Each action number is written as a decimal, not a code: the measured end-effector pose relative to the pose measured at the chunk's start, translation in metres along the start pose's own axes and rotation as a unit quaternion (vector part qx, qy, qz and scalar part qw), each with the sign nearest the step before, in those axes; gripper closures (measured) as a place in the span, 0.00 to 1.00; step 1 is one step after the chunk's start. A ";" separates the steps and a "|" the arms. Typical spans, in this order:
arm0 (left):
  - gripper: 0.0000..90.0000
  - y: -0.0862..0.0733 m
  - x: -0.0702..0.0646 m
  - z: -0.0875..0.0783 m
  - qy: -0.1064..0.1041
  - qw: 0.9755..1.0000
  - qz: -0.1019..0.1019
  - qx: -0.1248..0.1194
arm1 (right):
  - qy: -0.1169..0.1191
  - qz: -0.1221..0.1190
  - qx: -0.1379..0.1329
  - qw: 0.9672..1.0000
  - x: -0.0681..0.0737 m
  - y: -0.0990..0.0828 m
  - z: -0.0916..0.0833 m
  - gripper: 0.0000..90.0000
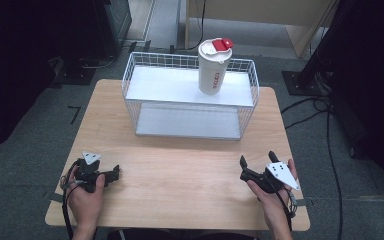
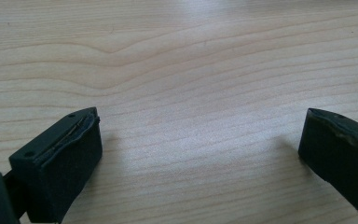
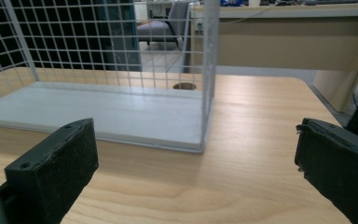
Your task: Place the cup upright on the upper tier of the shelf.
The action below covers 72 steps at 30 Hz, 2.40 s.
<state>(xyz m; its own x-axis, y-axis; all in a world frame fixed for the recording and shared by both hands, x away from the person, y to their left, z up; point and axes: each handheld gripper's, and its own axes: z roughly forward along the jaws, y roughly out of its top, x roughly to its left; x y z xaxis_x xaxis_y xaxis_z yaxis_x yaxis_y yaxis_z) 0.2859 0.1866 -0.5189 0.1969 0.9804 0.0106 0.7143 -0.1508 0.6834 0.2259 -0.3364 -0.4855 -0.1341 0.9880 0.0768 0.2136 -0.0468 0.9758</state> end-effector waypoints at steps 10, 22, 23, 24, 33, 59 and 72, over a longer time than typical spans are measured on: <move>0.00 0.000 0.000 0.000 0.000 1.000 0.000 0.000 | -0.026 0.001 0.013 1.000 -0.028 -0.010 -0.016 0.00; 0.00 0.000 0.000 0.000 0.000 1.000 -0.001 0.000 | -0.058 0.003 0.041 0.997 -0.061 -0.021 -0.038 0.00; 0.00 0.000 0.000 0.000 0.000 1.000 -0.001 0.000 | -0.058 0.003 0.045 0.997 -0.063 -0.021 -0.039 0.00; 0.00 0.000 0.000 0.000 0.000 1.000 0.000 0.000 | -0.060 0.001 0.049 0.997 -0.066 -0.022 -0.041 0.00; 0.00 0.000 0.000 0.000 0.000 1.000 -0.001 0.000 | -0.066 -0.004 0.099 0.993 -0.080 -0.032 -0.049 0.00; 0.00 0.000 0.000 0.000 0.000 1.000 -0.001 0.000 | -0.042 -0.055 0.258 0.964 -0.078 -0.040 -0.025 0.08; 0.00 0.000 0.000 0.000 0.001 1.000 -0.001 -0.001 | -0.024 -0.015 0.272 0.962 -0.082 -0.040 -0.024 0.08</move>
<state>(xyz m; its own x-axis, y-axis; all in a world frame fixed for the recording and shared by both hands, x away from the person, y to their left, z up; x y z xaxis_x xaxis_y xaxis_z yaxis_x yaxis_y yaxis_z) 0.2859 0.1864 -0.5189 0.1951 0.9807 0.0104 0.7139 -0.1493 0.6842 0.2054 -0.4193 -0.5259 -0.1054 0.9940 0.0283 0.6871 0.0522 0.7247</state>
